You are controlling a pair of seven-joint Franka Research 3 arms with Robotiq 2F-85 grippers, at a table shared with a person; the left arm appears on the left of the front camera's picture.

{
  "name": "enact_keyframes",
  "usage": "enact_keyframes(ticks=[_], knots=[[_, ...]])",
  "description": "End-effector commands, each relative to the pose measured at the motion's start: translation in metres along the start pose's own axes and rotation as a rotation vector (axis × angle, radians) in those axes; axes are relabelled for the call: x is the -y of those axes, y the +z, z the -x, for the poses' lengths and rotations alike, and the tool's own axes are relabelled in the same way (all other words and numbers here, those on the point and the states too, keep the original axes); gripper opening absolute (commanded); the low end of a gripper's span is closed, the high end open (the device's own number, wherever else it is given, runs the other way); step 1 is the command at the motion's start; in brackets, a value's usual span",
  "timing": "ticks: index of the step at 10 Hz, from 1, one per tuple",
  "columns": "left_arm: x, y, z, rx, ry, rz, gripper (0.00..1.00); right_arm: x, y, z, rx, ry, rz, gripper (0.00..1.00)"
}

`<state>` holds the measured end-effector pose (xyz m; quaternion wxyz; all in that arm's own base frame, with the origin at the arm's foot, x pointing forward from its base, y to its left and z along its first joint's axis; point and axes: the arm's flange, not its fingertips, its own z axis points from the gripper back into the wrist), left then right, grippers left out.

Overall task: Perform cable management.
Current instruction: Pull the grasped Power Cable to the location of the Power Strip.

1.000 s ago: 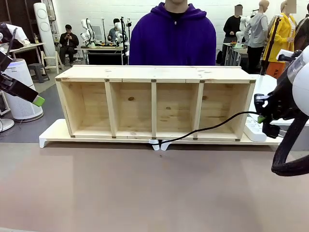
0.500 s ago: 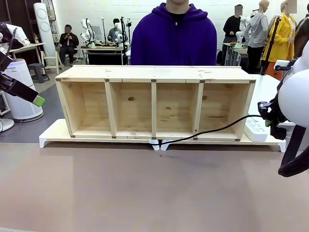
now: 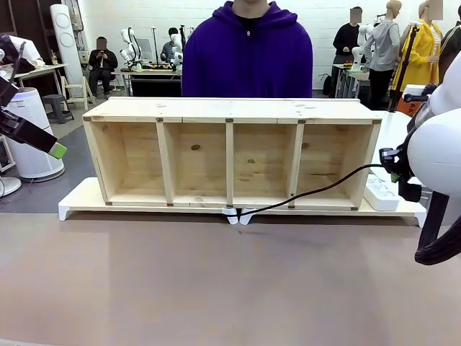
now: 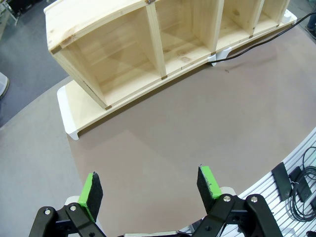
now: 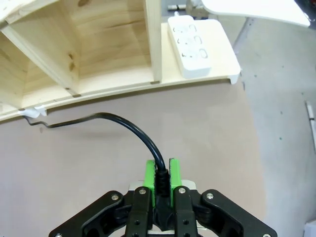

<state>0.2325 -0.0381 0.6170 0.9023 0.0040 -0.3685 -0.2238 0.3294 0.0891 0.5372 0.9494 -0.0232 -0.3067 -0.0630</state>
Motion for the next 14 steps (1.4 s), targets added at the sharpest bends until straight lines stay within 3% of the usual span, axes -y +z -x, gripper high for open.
enact_keyframes(ticks=[1, 3, 5, 8, 11, 14], knots=[[-0.001, -0.001, -0.002, 0.01, -0.007, -0.004, 1.0, 0.003, 0.001, 0.001, -0.012, -0.008, 0.003, 0.15], [-0.001, -0.001, -0.002, 0.01, -0.007, -0.004, 1.0, 0.0, -0.001, 0.001, -0.007, -0.001, 0.003, 0.15], [-0.001, -0.001, -0.002, 0.01, -0.007, -0.004, 1.0, 0.049, 0.005, -0.028, -0.018, -0.017, -0.024, 0.15], [-0.001, -0.001, -0.002, 0.01, -0.007, -0.004, 1.0, 0.077, -0.005, -0.055, -0.051, 0.081, -0.051, 0.15], [-0.001, -0.001, -0.002, 0.01, -0.007, -0.004, 1.0, 0.086, -0.021, -0.098, -0.058, 0.154, 0.022, 0.15], [-0.001, -0.001, -0.002, 0.01, -0.007, -0.004, 1.0, 0.093, -0.035, -0.144, -0.049, 0.14, 0.086, 0.15]])
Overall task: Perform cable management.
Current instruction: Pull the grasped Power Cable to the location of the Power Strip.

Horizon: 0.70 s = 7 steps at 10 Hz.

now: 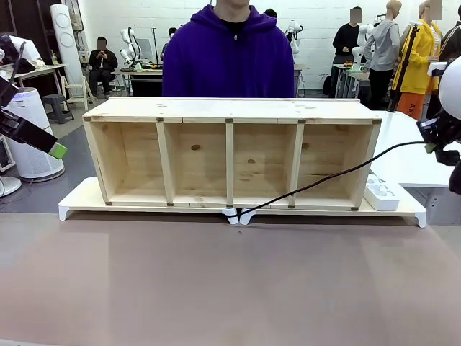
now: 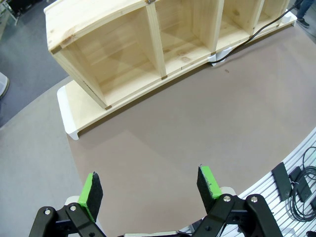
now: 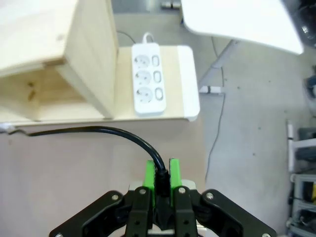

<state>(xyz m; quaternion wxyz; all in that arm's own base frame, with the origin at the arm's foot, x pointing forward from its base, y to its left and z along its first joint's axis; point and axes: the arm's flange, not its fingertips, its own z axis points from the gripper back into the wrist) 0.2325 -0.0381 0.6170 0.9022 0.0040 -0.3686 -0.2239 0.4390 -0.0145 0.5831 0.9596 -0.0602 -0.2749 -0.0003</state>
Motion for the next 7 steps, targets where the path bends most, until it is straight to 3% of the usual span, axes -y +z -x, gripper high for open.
enact_keyframes(ticks=[1, 7], knots=[[-0.001, -0.001, -0.002, 0.01, -0.007, -0.004, 1.0, 0.009, -0.003, -0.028, 0.01, -0.018, 0.058, 0.15], [-0.001, -0.001, -0.002, 0.01, -0.007, -0.004, 1.0, -0.014, -0.024, -0.074, 0.053, -0.039, 0.0, 0.15]])
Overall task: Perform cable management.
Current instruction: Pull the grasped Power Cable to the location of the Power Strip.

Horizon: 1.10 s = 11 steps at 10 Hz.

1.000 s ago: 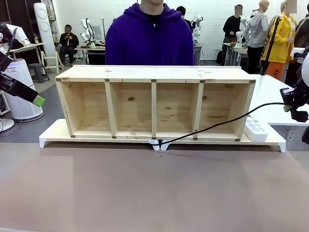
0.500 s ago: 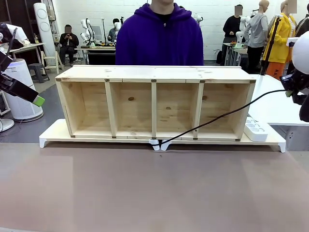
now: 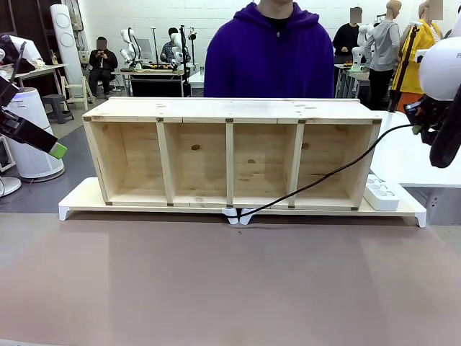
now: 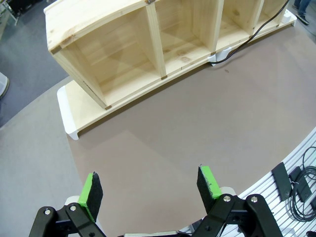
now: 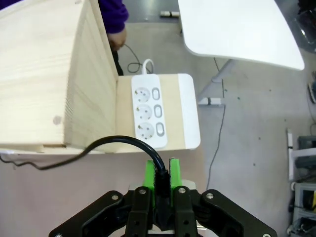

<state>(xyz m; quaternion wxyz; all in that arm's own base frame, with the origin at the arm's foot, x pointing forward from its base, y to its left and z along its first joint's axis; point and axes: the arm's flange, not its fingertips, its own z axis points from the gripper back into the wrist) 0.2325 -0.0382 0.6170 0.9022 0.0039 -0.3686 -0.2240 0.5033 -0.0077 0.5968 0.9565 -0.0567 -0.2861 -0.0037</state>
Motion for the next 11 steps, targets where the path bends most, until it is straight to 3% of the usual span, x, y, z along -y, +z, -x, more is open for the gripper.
enact_keyframes(ticks=[1, 11], knots=[[-0.001, -0.001, -0.002, 0.01, -0.007, -0.005, 1.0, -0.008, -0.006, -0.016, 0.04, -0.035, 0.008, 0.15], [-0.001, -0.001, -0.002, 0.01, -0.007, -0.005, 1.0, -0.006, -0.018, -0.038, -0.007, -0.077, 0.037, 0.15]])
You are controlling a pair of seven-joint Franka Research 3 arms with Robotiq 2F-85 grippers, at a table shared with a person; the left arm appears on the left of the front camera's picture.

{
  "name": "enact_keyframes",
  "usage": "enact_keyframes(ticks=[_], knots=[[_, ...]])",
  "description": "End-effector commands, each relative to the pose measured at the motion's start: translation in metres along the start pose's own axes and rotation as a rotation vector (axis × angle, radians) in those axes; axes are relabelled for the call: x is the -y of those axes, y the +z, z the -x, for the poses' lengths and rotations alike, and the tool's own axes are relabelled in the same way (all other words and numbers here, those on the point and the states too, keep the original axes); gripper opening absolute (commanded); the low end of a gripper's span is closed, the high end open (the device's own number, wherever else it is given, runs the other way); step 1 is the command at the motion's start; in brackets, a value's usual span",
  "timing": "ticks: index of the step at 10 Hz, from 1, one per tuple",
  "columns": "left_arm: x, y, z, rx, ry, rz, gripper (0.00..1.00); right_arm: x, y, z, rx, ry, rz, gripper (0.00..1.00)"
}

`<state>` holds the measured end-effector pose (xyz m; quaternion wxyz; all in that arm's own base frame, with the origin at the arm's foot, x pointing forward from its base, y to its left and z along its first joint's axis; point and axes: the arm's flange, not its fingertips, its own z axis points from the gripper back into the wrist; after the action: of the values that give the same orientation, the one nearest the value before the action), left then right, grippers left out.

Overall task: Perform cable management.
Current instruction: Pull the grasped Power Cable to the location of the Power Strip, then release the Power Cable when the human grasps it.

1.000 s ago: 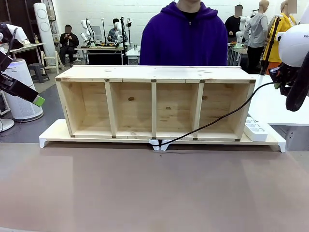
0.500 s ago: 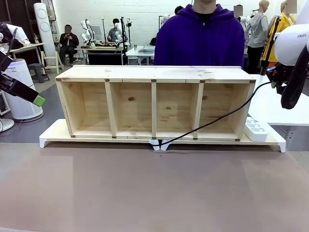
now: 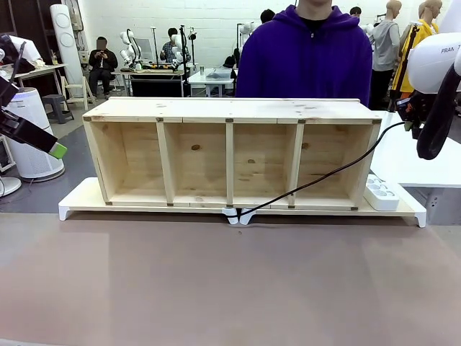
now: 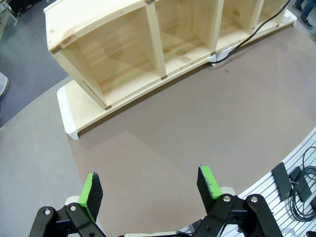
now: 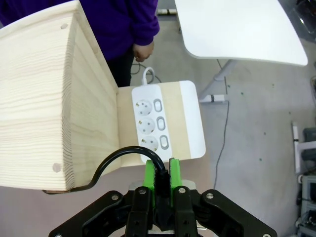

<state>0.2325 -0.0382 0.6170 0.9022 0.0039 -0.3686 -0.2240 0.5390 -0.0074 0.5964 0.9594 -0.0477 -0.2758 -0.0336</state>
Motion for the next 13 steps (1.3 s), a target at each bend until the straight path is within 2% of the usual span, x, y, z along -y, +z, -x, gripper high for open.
enact_keyframes(ticks=[1, 3, 4, 13], knots=[[-0.0014, -0.0012, -0.002, 0.01, -0.007, -0.005, 1.0, -0.0057, 0.0038, -0.0081, 0.021, -0.014, 0.034, 0.15], [-0.0014, -0.0012, -0.002, 0.01, -0.007, -0.005, 1.0, -0.0056, 0.0052, -0.008, 0.033, -0.031, 0.04, 0.15], [-0.0014, -0.0012, -0.002, 0.01, -0.007, -0.005, 1.0, -0.0015, 0.002, -0.0013, 0.003, 0.002, -0.001, 0.15], [-0.0014, -0.0012, -0.002, 0.01, -0.007, -0.005, 1.0, -0.0015, 0.002, -0.0013, 0.003, 0.002, -0.001, 0.15]])
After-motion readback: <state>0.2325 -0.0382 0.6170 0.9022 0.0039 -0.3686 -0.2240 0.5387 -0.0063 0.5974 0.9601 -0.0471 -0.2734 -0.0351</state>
